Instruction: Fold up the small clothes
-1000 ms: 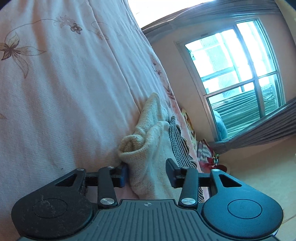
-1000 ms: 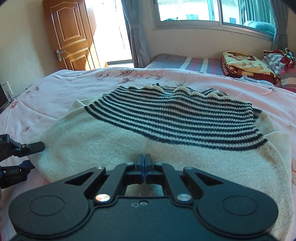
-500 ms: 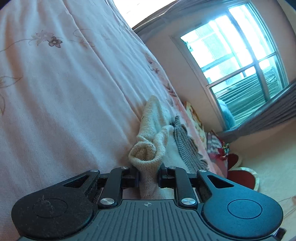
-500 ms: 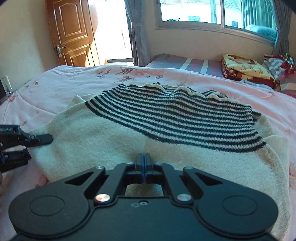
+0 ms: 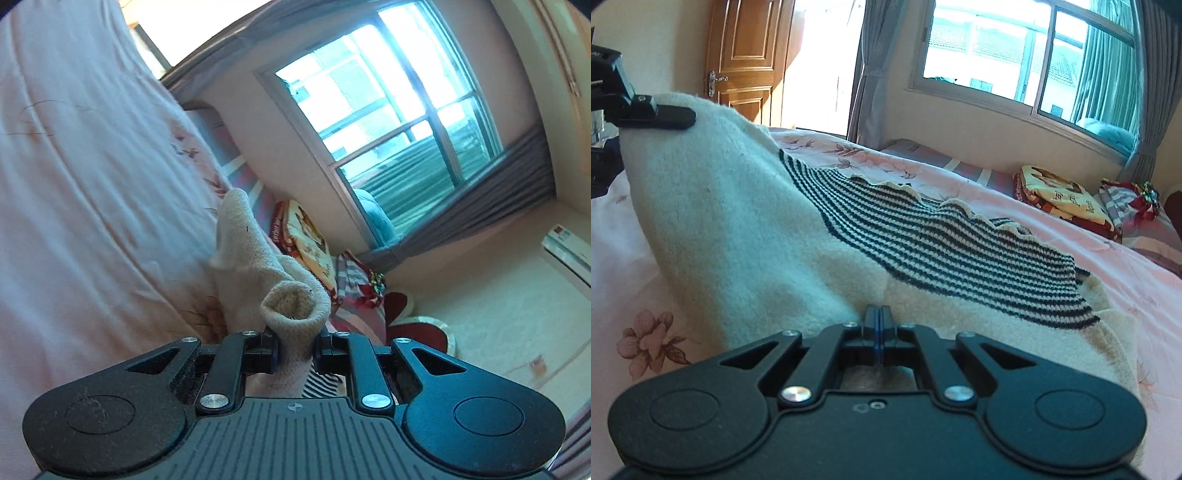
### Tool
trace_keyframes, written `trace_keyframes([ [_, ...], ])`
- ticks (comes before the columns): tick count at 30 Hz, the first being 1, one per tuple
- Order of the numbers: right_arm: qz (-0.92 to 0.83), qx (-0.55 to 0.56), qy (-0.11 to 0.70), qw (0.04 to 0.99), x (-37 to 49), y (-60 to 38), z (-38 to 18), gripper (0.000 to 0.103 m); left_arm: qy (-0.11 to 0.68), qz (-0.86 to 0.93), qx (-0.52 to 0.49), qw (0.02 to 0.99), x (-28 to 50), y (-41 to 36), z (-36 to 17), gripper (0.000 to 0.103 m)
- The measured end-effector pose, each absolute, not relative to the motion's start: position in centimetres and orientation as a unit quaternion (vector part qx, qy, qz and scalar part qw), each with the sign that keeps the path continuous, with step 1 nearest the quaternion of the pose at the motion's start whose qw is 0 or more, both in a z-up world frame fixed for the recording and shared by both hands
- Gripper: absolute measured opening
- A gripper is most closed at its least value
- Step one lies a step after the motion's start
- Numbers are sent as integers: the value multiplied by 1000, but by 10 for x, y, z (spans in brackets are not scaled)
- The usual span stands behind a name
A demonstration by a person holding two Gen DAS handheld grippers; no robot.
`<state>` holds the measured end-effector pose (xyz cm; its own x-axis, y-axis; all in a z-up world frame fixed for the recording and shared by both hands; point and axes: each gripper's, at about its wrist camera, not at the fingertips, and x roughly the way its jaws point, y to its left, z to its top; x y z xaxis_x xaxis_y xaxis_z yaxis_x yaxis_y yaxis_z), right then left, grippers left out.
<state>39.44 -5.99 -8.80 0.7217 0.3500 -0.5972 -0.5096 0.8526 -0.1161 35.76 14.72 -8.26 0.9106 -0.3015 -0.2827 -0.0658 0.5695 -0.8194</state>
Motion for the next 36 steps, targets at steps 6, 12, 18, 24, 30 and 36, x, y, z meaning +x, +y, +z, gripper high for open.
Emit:
trace_keyframes([
  [6,252,128,375,883,429,-123,-74,7,236,-130,-383,883,382,86,-54,17],
  [12,202,364,349,840,431,-241,-61,67,304,-167,-307,886,402,6,-69,17],
  [18,207,418,343,815,423,-279,-57,69,345,-188,-197,898,398,-65,-85,52],
  [24,214,425,368,799,418,-285,-67,70,279,-216,-184,917,352,-32,-28,94],
  [30,241,395,409,787,428,-256,-65,70,291,-57,-251,921,361,72,-47,94],
  [36,239,317,459,795,447,-211,-69,70,357,-17,-266,895,376,83,-95,91],
])
